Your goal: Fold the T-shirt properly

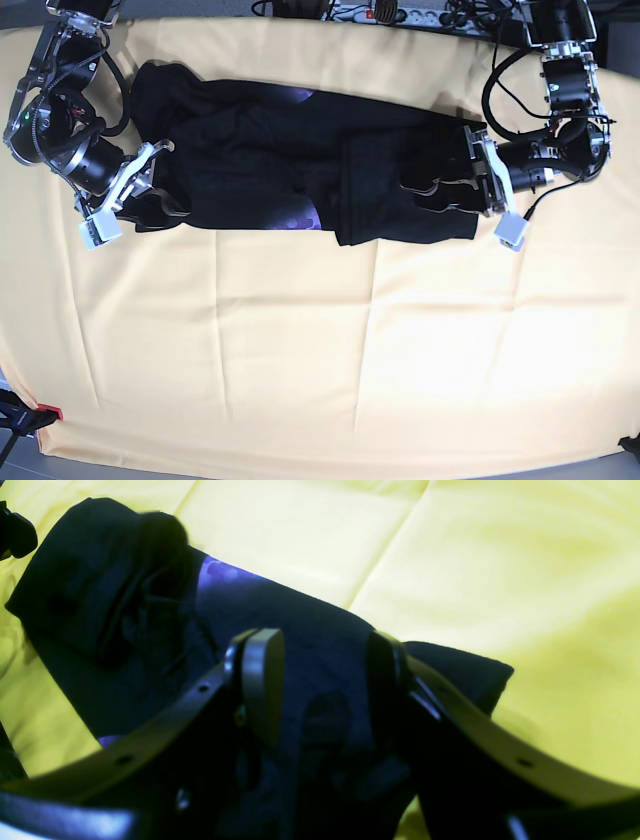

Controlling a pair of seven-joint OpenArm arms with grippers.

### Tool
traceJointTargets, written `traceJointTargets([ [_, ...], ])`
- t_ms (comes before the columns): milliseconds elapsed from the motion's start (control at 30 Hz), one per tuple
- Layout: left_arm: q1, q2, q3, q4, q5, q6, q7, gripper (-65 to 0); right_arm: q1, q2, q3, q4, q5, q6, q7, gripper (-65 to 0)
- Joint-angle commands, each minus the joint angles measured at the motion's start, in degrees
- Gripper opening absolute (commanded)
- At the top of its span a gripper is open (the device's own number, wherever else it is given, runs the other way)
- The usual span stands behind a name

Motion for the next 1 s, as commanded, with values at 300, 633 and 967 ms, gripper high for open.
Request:
traceJointTargets([
  [300,-0.8,-0.6,-0.6,0.9,18.9,-7.7,-11.1,-65.0,1.0,0.7,0.9,3.3,5.7,0.3,0.0,-35.2],
  [633,-0.6,-0.8,-0.3,-5.7,30.6,-2.8,-16.5,-65.0,-6.1,2.4,8.8,10.6,-5.7,-7.2,-1.3,-22.4],
  [967,-0.6,-0.8,-0.3,-8.5,28.5,-2.8,-16.5,-65.0,-20.2,0.2,9.5,10.6,-1.7,-11.6,0.4,-19.7],
])
